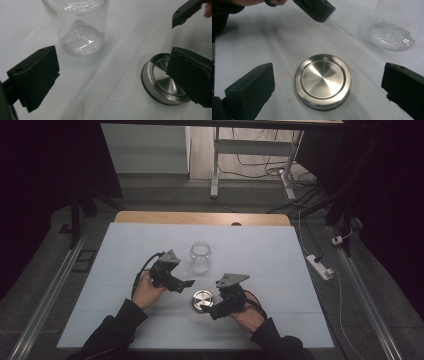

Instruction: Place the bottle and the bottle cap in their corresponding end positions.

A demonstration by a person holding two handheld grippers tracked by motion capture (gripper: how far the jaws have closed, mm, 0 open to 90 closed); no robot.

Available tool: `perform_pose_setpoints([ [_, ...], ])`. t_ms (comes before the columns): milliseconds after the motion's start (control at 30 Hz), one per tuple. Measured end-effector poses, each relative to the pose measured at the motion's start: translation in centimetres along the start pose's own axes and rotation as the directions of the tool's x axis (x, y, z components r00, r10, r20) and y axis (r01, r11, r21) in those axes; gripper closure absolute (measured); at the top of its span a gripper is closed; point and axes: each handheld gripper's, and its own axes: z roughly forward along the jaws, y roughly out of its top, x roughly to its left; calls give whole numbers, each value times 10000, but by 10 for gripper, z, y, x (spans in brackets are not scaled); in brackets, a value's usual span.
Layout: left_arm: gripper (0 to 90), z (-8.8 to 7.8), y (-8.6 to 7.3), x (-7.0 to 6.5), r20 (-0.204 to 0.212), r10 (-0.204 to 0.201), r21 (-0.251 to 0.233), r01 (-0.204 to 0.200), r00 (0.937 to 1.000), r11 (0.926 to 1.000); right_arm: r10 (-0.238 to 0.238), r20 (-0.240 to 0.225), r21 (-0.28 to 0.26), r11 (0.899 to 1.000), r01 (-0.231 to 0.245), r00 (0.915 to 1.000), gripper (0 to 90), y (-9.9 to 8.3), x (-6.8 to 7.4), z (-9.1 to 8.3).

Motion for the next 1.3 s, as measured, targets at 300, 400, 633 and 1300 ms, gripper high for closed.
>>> perform_pose_setpoints([
  [300,0,-13,-9,-12,137,-63,-131,65,9999,9999,26,73,15,10000,-26,10000,0,-2,-2,-6],
  [400,0,-17,-13,-17,146,-45,-168,47,9999,9998,-9,109,18,10000,9,9999,0,-2,-2,-9],
  [633,0,-30,-22,-24,203,-121,-266,126,9997,9996,30,200,8,10000,-31,9998,0,-5,-3,-16],
  [1300,0,-69,-57,-33,29,-758,-511,758,9971,9958,86,474,20,10000,-87,9988,0,-14,-3,-38],
])
